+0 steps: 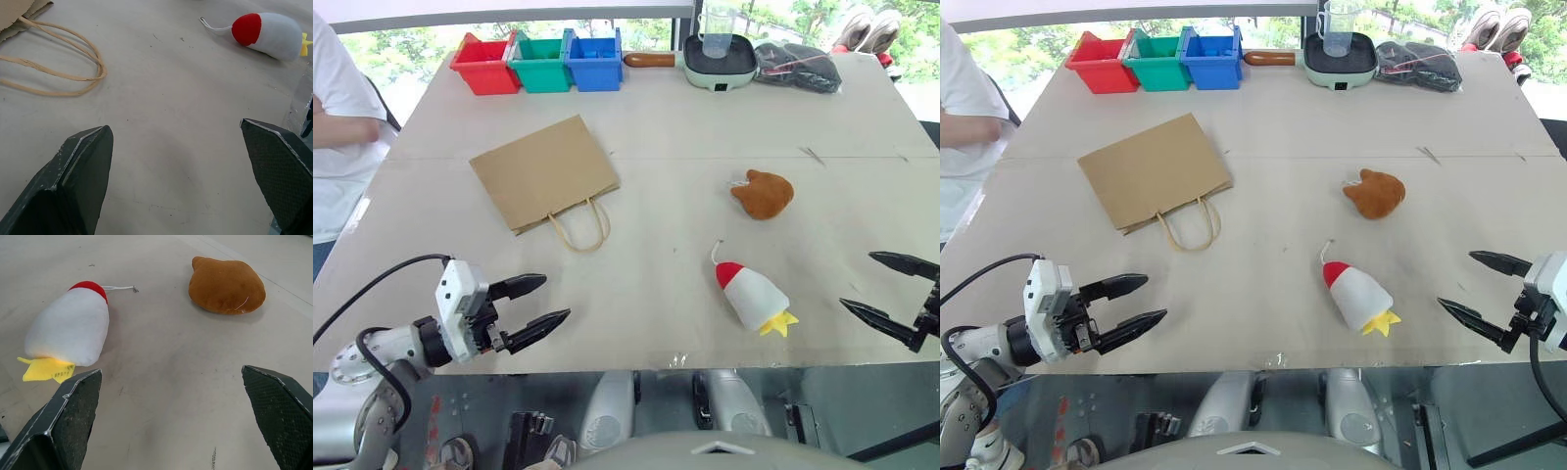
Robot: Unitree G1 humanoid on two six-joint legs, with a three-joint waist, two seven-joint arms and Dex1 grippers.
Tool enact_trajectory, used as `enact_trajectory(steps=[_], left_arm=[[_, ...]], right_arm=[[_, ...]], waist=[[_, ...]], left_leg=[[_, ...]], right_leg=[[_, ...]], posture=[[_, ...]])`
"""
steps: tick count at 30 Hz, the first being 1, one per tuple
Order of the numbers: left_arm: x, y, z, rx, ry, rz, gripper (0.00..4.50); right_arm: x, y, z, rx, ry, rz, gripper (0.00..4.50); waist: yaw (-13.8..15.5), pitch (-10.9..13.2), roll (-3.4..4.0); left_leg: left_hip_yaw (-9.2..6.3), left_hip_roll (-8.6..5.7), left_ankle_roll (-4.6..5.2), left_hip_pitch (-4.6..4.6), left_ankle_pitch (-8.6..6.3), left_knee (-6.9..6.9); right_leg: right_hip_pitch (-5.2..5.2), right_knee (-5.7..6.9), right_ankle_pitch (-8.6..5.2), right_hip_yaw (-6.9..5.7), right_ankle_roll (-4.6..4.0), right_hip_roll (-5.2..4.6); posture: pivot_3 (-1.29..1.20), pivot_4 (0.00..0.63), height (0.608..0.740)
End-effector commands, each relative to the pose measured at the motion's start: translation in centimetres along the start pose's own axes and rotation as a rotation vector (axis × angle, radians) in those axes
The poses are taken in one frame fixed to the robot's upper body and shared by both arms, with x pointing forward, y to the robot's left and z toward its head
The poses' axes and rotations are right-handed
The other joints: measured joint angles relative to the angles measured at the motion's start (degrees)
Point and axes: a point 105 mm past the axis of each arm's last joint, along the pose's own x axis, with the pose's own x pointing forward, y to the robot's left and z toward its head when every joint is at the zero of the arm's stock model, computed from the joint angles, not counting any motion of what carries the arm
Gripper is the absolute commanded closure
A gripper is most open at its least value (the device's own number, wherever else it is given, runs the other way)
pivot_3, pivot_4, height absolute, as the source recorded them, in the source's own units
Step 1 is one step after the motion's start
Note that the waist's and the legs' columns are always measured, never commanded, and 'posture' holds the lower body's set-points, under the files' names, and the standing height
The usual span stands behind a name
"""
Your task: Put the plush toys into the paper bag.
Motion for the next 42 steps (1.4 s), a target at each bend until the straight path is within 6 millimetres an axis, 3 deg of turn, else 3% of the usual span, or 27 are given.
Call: enact_trajectory(steps=[1,4,8,12,19,22,26,29,30,32,33,36,37,40,42], left_arm=[[0.0,2.0,1.5,0.118,-0.009,0.070,0.01],[0.0,5.5,2.7,0.295,0.028,0.170,0.01],[0.1,7.5,3.1,0.461,0.087,0.200,0.01],[1.2,8.5,3.7,0.615,0.104,0.214,0.01],[4.7,8.5,4.0,0.926,0.146,0.113,0.01],[6.0,8.0,3.7,0.995,0.147,0.042,0.79],[7.1,7.6,4.1,0.961,0.073,0.029,2.64],[7.4,7.3,4.3,0.824,0.022,0.027,4.01],[7.6,7.0,4.9,0.678,-0.046,0.038,4.41],[7.8,6.0,6.6,0.403,-0.184,0.028,4.50],[7.9,5.2,7.3,0.282,-0.235,-0.008,4.50],[8.0,2.8,9.2,0.078,-0.331,-0.100,4.50],[8.1,2.0,9.6,0.031,-0.347,-0.131,4.50],[8.1,0.2,11.0,-0.109,-0.412,-0.192,4.50],[8.1,-0.8,11.6,-0.161,-0.436,-0.223,4.50]], right_arm=[[1.2,0.8,2.0,-0.053,-0.091,0.010,0.04],[3.7,2.6,4.8,-0.096,-0.209,0.067,0.04],[4.6,4.4,6.4,-0.082,-0.263,0.166,0.04],[4.9,5.1,7.1,-0.093,-0.276,0.198,0.04],[5.6,6.2,7.5,-0.083,-0.299,0.210,0.04],[5.8,6.6,7.4,-0.085,-0.298,0.192,0.00],[6.1,6.8,7.1,-0.096,-0.276,0.155,0.00],[6.8,6.6,6.9,-0.109,-0.253,0.095,0.00],[7.3,6.6,7.0,-0.074,-0.258,0.096,0.26],[8.2,6.4,7.1,-0.008,-0.260,0.093,0.74],[8.8,6.4,7.2,0.006,-0.261,0.089,1.24],[11.4,6.8,8.1,0.023,-0.297,0.100,2.84],[12.4,7.0,8.3,0.028,-0.303,0.108,3.04],[16.2,7.9,8.9,0.023,-0.304,0.155,4.48],[18.7,9.1,9.4,-0.001,-0.310,0.222,4.48]], waist=[[0.0,0.0,-0.01],[0.1,0.0,0.01],[-0.1,0.0,0.04],[0.1,0.0,-0.01],[0.2,0.0,-0.01],[-0.1,0.0,0.00],[-0.1,0.0,-0.01],[-0.2,0.0,-0.02],[-0.2,0.0,-0.02],[-0.4,0.0,-0.03],[-0.4,0.0,-0.06],[-0.4,0.0,-0.08],[-0.5,0.0,-0.08],[-1.0,0.0,-0.05],[-1.3,0.0,-0.12]], left_leg=[[0.00,0.00,0.00,0.00,0.00,0.00],[-0.09,0.07,-0.01,0.03,0.01,0.07],[-0.02,0.23,-0.03,0.05,0.01,0.11],[-0.02,0.17,0.05,-0.08,-0.05,0.03],[-0.06,0.13,0.06,-0.13,-0.05,-0.01],[0.00,0.12,0.06,-0.09,-0.05,0.02],[-0.02,0.12,0.06,-0.09,-0.05,0.03],[-0.02,0.12,0.06,-0.06,-0.05,0.07],[-0.02,0.12,0.06,-0.04,-0.05,0.08],[-0.02,0.14,0.06,-0.03,-0.05,0.11],[-0.06,0.17,0.06,-0.04,-0.05,0.20],[-0.23,0.21,0.06,-0.01,-0.05,0.30],[-0.25,0.21,0.06,0.00,-0.05,0.30],[-0.29,0.22,0.05,0.07,-0.04,0.29],[-0.33,0.20,0.05,0.06,-0.04,0.29]], right_leg=[[0.00,0.00,0.00,0.00,0.00,0.00],[0.01,0.04,-0.01,-0.08,0.01,0.17],[0.00,0.06,0.07,0.06,-0.08,0.36],[-0.02,-0.18,0.09,0.07,-0.05,0.28],[0.00,-0.20,0.10,-0.09,-0.05,0.23],[0.00,-0.15,0.10,-0.04,-0.04,0.25],[-0.01,-0.07,0.10,-0.05,-0.04,0.25],[-0.02,0.06,0.10,-0.05,-0.03,0.26],[-0.02,0.10,0.10,-0.04,-0.03,0.26],[-0.02,0.15,0.10,-0.04,-0.03,0.27],[-0.02,0.26,0.10,-0.02,-0.03,0.26],[-0.03,0.37,0.09,-0.05,-0.03,0.28],[-0.03,0.39,0.09,-0.05,-0.03,0.28],[-0.03,0.41,0.09,0.04,-0.03,0.34],[-0.03,0.41,0.10,0.01,-0.04,0.35]], posture=[[0.00,0.150,0.740],[0.00,0.150,0.740],[0.00,0.150,0.740],[0.00,0.150,0.740],[0.00,0.150,0.740],[0.00,0.150,0.740],[0.00,0.150,0.740],[0.00,0.150,0.740],[0.00,0.150,0.740],[0.00,0.150,0.740],[0.00,0.150,0.740],[0.00,0.150,0.740],[0.00,0.150,0.740],[0.00,0.150,0.740],[0.00,0.150,0.740]])
